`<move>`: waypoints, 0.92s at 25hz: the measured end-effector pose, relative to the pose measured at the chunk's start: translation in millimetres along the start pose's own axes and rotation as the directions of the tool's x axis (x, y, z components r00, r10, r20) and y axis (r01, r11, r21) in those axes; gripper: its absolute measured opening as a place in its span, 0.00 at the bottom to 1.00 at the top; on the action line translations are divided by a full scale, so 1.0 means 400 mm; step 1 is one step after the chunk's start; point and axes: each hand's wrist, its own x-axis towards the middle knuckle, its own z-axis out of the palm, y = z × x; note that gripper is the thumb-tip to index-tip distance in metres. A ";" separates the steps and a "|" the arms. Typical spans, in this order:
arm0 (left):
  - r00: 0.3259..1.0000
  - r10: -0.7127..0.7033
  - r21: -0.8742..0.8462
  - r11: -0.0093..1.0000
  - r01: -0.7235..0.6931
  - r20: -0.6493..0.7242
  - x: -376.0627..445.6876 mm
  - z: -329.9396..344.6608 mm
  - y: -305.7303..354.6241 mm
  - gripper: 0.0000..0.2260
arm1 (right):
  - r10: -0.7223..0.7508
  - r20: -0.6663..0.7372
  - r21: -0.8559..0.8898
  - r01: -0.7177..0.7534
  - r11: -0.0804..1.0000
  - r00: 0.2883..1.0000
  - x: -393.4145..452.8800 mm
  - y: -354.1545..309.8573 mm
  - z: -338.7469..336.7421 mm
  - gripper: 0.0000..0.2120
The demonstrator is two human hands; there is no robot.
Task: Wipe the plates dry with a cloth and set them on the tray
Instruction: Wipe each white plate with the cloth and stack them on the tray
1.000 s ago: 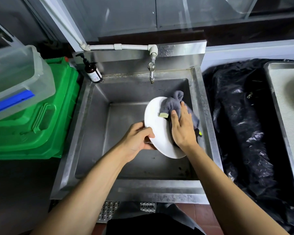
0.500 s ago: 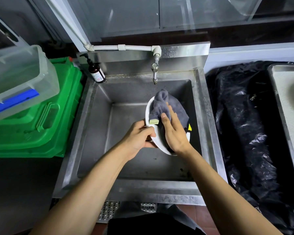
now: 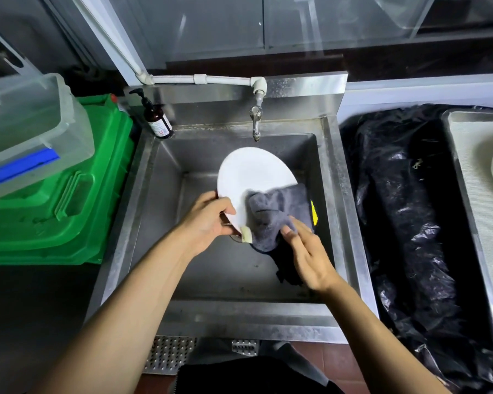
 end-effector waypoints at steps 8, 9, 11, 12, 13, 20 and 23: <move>0.996 -0.018 0.003 1.000 0.018 0.086 -0.057 0.032 -0.029 0.13 | 0.017 -0.141 -0.201 -0.046 0.978 0.990 0.134 0.013 -0.059 0.28; 0.996 -0.012 0.008 1.000 0.011 0.090 -0.061 0.037 -0.032 0.14 | 0.039 -0.120 -0.210 -0.064 0.976 0.992 0.148 -0.004 -0.053 0.27; 0.995 0.000 0.000 1.000 0.000 0.099 -0.068 0.044 -0.034 0.13 | 0.054 -0.036 -0.205 -0.061 0.977 0.998 0.153 -0.044 -0.024 0.26; 0.996 0.002 -0.006 1.000 -0.001 0.090 -0.068 0.045 -0.030 0.12 | 0.021 0.014 -0.201 -0.018 0.979 1.000 0.143 -0.063 -0.007 0.25; 0.997 0.001 -0.010 1.000 0.000 0.073 -0.065 0.041 -0.025 0.11 | -0.036 0.061 -0.204 0.048 0.978 0.997 0.129 -0.080 0.008 0.25; 0.994 -0.104 -0.125 0.986 0.109 0.042 -0.005 -0.028 0.007 0.15 | -0.333 0.151 -0.396 0.365 0.842 0.931 0.022 -0.140 0.030 0.21; 0.985 -0.159 -0.164 0.972 0.168 0.067 0.017 -0.051 0.014 0.12 | -0.337 0.192 -0.576 0.383 0.722 0.922 -0.001 -0.158 0.038 0.21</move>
